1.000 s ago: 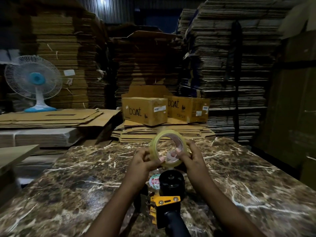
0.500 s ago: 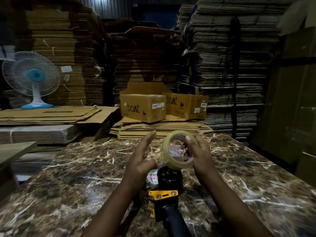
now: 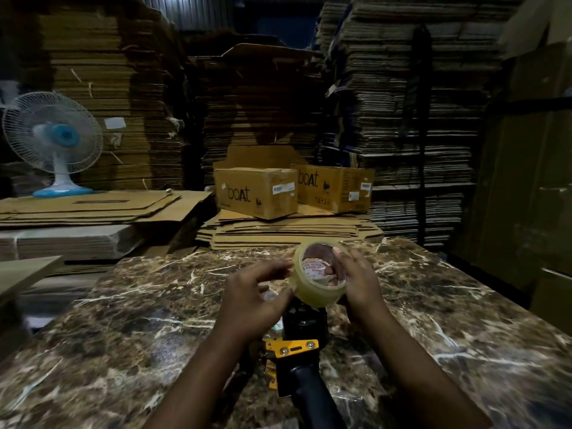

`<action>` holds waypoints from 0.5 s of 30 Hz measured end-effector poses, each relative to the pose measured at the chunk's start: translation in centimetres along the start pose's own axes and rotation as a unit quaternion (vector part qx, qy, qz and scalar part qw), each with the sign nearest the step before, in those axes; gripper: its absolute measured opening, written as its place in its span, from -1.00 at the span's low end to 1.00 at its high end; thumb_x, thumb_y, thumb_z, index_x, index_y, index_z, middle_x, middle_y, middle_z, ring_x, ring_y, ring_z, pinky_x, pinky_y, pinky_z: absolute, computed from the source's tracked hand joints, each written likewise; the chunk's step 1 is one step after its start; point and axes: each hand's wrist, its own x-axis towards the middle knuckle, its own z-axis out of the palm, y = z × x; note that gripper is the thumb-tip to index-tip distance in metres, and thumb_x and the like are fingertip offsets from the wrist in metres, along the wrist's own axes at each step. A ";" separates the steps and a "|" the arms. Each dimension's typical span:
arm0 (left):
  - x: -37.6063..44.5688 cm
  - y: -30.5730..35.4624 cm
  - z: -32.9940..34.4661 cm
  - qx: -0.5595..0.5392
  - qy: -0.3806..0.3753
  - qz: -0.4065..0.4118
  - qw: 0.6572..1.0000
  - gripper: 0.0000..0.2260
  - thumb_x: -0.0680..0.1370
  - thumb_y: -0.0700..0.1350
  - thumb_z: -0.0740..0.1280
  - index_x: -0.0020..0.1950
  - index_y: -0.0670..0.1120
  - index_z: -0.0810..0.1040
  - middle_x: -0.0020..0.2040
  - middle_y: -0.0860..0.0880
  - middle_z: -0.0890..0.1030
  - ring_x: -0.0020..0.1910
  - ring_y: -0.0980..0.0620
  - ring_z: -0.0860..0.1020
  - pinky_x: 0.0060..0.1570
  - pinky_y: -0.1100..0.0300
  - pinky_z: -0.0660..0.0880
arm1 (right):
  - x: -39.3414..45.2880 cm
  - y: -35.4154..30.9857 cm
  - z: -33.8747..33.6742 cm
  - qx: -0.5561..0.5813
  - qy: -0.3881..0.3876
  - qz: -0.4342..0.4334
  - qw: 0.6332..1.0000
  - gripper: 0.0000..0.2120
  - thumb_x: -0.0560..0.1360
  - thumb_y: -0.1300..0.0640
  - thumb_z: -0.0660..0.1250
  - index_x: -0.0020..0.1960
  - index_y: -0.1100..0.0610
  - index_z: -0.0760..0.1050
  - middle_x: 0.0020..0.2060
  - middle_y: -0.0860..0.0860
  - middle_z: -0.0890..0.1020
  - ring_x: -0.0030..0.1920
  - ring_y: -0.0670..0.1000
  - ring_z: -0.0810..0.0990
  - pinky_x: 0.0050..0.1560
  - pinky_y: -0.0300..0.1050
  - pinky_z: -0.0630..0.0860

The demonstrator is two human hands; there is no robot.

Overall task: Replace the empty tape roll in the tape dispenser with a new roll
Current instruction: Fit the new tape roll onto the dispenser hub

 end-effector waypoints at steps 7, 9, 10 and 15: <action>-0.4 0.4 0.1 -0.003 0.000 0.009 1.000 -0.79 0.39 -0.10 0.53 0.03 0.02 0.74 -0.15 0.29 0.69 -0.09 0.29 0.68 -0.16 0.11 0.69 | 0.8 0.9 0.1 0.017 0.029 0.053 0.998 -0.50 0.62 0.00 0.30 0.51 0.11 0.33 0.04 0.19 0.69 0.06 0.21 0.69 0.05 0.21 0.60; -0.5 0.7 0.2 -0.008 -0.004 -0.008 1.000 -0.71 0.31 -0.03 0.63 -0.01 0.01 0.74 -0.18 0.22 0.71 -0.13 0.30 0.68 -0.16 0.21 0.67 | 0.9 1.1 0.1 0.020 0.034 0.058 0.998 -0.51 0.61 -0.03 0.31 0.48 0.12 0.35 0.06 0.22 0.69 0.05 0.23 0.70 -0.03 0.15 0.59; -0.5 0.9 0.3 -0.004 0.000 -0.017 1.000 -0.68 0.26 0.00 0.66 -0.04 0.01 0.73 -0.21 0.19 0.71 -0.16 0.30 0.68 -0.19 0.28 0.64 | 0.8 1.0 0.2 0.022 0.035 0.060 0.997 -0.51 0.61 -0.04 0.31 0.47 0.13 0.36 0.06 0.22 0.69 0.05 0.24 0.70 -0.03 0.15 0.59; -0.3 1.0 0.9 0.021 0.030 -0.034 0.999 -0.73 0.22 -0.05 0.68 -0.18 0.06 0.68 -0.32 0.17 0.66 -0.26 0.27 0.66 -0.28 0.37 0.60 | 0.6 0.8 0.5 0.037 0.034 0.072 0.996 -0.47 0.65 0.07 0.27 0.57 0.11 0.24 -0.04 0.15 0.67 0.09 0.22 0.67 0.14 0.26 0.57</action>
